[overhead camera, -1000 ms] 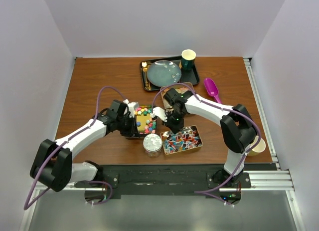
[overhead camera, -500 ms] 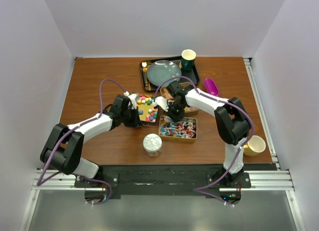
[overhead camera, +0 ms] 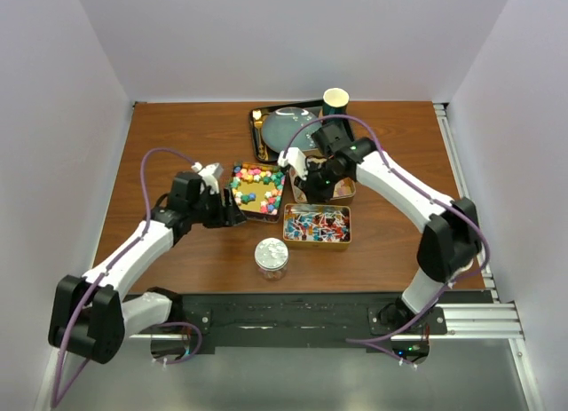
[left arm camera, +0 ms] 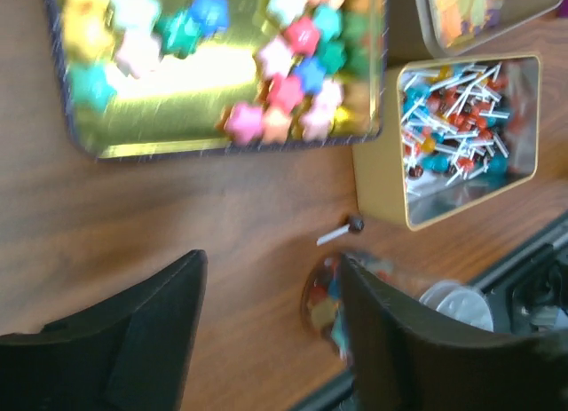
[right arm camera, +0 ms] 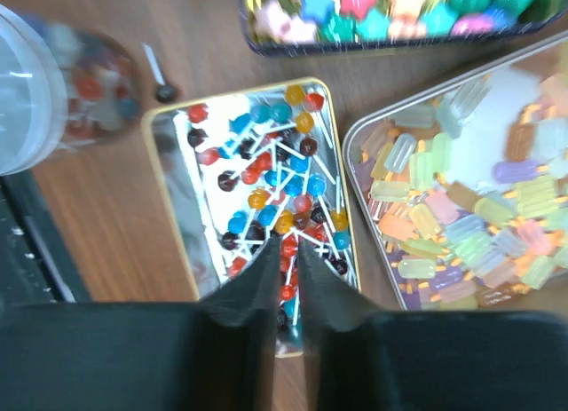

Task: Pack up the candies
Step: Move the storage box to the center of the board, then move the packing bottle to the center of the board.

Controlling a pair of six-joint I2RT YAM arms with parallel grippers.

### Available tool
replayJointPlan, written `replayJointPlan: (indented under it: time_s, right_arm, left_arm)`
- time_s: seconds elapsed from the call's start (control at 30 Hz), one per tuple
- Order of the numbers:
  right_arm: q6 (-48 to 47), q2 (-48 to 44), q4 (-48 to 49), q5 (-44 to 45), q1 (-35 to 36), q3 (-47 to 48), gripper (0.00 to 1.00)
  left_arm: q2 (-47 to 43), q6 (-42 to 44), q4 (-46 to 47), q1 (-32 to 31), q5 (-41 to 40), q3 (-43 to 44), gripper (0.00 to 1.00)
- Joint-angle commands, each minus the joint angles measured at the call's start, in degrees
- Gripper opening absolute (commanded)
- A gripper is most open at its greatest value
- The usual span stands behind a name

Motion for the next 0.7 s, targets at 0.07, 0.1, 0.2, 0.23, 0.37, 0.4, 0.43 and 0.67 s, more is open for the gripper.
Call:
replayJointPlan:
  time_s: [0.07, 0.1, 0.2, 0.23, 0.37, 0.4, 0.43, 0.67]
  right_arm:
    - [3.7, -3.7, -3.3, 0.0, -0.2, 1.2, 0.33]
    - [3.4, -3.7, -3.7, 0.3, -0.1, 1.5, 0.34]
    - [3.0, -3.8, -4.1, 1.2, -0.1, 1.8, 0.34]
    - [2.9, -4.0, -4.1, 1.4, -0.1, 1.8, 0.35]
    - [3.3, -4.1, -3.8, 1.8, -0.2, 1.1, 0.35]
    - [3.3, -4.0, -3.7, 1.7, -0.1, 0.9, 0.35]
    - [3.4, -3.9, -3.6, 1.6, -0.2, 0.8, 0.35]
    - [4.0, -1.6, -2.3, 1.6, -0.1, 2.4, 0.35]
  left_arm:
    - [2.1, -7.1, -11.4, 5.3, 13.2, -4.2, 0.87]
    - [3.5, -8.1, -10.2, 6.0, 17.1, -5.9, 0.86]
    - [3.7, -14.3, -2.1, 6.0, 26.5, -14.3, 0.75]
    - [3.0, -13.8, -2.1, 5.4, 26.0, -15.3, 0.75]
    - [0.0, -11.5, -6.0, 4.0, 24.5, -17.5, 0.64]
    - [-0.3, -11.5, -5.5, 3.0, 25.2, -17.5, 0.64]
    - [-0.6, -12.9, -1.1, 0.5, 25.8, -18.3, 0.63]
    - [2.3, -18.9, 20.2, -3.3, 24.3, -21.4, 0.49]
